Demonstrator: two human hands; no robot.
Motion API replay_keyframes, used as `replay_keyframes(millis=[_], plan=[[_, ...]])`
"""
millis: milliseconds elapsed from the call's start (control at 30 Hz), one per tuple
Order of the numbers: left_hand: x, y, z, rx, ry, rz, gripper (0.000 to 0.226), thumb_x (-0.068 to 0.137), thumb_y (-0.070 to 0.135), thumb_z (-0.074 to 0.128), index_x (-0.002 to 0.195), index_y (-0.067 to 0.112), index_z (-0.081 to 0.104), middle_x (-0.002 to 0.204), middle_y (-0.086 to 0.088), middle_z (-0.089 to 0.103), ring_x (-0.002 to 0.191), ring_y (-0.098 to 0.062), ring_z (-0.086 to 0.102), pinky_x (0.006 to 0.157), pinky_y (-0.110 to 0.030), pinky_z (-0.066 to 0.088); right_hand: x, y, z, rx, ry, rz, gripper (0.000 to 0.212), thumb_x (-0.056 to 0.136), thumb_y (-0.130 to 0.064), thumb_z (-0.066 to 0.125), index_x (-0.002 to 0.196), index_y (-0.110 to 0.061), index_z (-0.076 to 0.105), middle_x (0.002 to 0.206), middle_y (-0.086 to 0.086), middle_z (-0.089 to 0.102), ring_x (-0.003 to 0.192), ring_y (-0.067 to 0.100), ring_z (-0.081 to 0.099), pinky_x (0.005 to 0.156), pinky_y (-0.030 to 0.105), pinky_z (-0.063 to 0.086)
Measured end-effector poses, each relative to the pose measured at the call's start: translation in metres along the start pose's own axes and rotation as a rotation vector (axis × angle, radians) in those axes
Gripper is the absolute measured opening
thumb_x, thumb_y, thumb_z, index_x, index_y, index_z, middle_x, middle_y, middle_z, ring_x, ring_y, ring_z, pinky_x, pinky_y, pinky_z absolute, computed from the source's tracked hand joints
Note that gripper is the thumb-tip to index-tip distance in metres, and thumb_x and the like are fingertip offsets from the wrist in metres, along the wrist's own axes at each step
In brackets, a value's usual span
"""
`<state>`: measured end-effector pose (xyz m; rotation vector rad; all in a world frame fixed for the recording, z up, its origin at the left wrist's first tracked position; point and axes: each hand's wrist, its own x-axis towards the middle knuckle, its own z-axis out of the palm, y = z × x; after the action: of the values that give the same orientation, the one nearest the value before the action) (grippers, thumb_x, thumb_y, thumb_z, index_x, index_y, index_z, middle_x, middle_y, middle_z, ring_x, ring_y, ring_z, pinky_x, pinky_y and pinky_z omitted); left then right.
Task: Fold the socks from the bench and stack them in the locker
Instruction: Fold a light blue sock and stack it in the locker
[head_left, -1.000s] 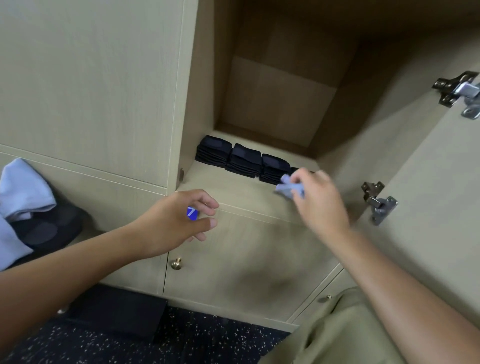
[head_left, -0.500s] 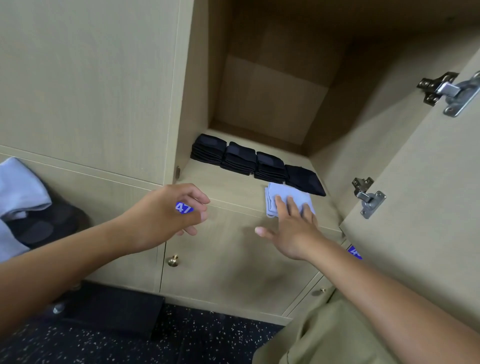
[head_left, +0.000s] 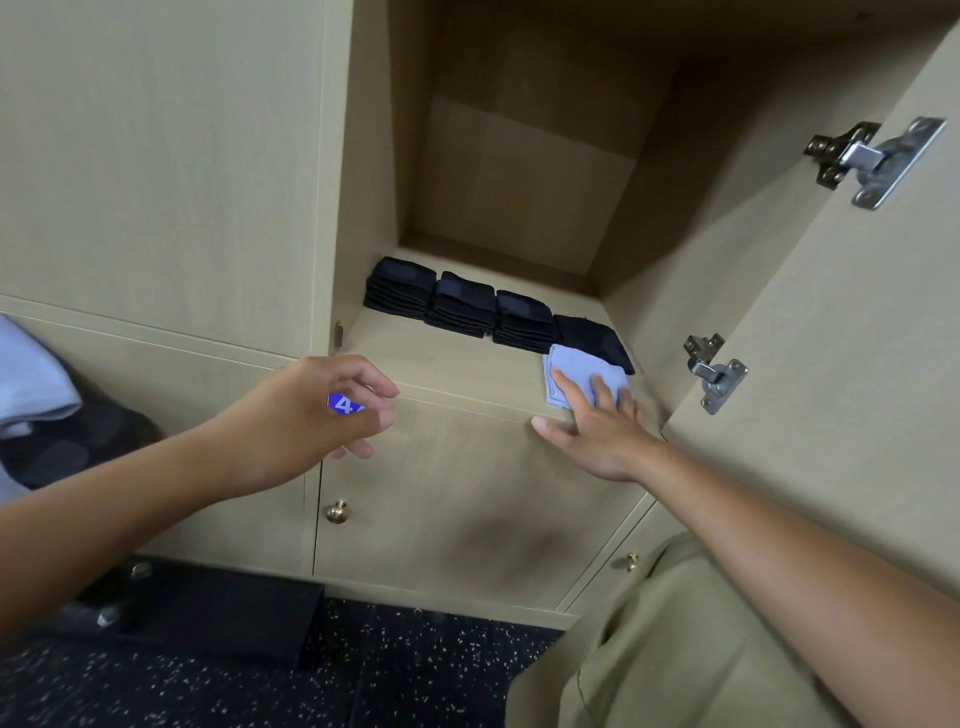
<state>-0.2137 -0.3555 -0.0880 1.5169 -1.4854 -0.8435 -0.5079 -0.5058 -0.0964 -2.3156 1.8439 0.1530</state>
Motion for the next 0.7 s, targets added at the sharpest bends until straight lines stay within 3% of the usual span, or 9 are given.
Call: replay_keyframes(millis=[367,567,633,700], plan=[[-0.003,-0.010,-0.002,0.055,-0.019,-0.019,0.007,0.091,0.028,0.074,0.098,0.028,0.074,0.097,0.007,0.075,0.075,-0.020,0.078,0.082,-0.048,0.058,0.005,-0.023,0.010,-0.065,0.055,-0.109,0.079,0.092,-0.080,0.029,0.156,-0.052,-0.008,0.170,-0.002,-0.013,0.155,0.029,-0.016,0.122,0.046,0.000],[-0.007,-0.013,-0.004,0.080,-0.011,-0.019,0.006,0.092,0.026,0.074,0.098,0.024,0.074,0.096,0.002,0.075,0.074,-0.021,0.078,0.076,-0.036,0.054,0.008,-0.025,0.010,-0.059,0.076,-0.096,0.079,0.092,-0.080,0.026,0.157,-0.050,-0.007,0.170,-0.001,-0.010,0.155,0.028,-0.014,0.121,0.049,0.001],[-0.009,-0.012,-0.008,0.101,-0.007,-0.018,0.007,0.092,0.027,0.074,0.097,0.023,0.074,0.095,0.006,0.075,0.074,-0.019,0.077,0.077,-0.037,0.055,0.007,-0.029,0.009,-0.053,0.152,-0.126,0.078,0.092,-0.079,0.027,0.158,-0.047,0.000,0.169,0.000,-0.001,0.154,0.027,-0.005,0.119,0.051,0.004],[-0.011,-0.010,-0.016,0.150,0.007,-0.006,0.006,0.092,0.029,0.073,0.097,0.026,0.073,0.093,0.011,0.075,0.074,-0.015,0.077,0.080,-0.041,0.056,0.004,-0.037,0.007,-0.029,0.316,-0.202,0.071,0.095,-0.074,0.031,0.156,-0.040,0.019,0.164,0.000,0.021,0.150,0.024,0.012,0.116,0.049,0.010]])
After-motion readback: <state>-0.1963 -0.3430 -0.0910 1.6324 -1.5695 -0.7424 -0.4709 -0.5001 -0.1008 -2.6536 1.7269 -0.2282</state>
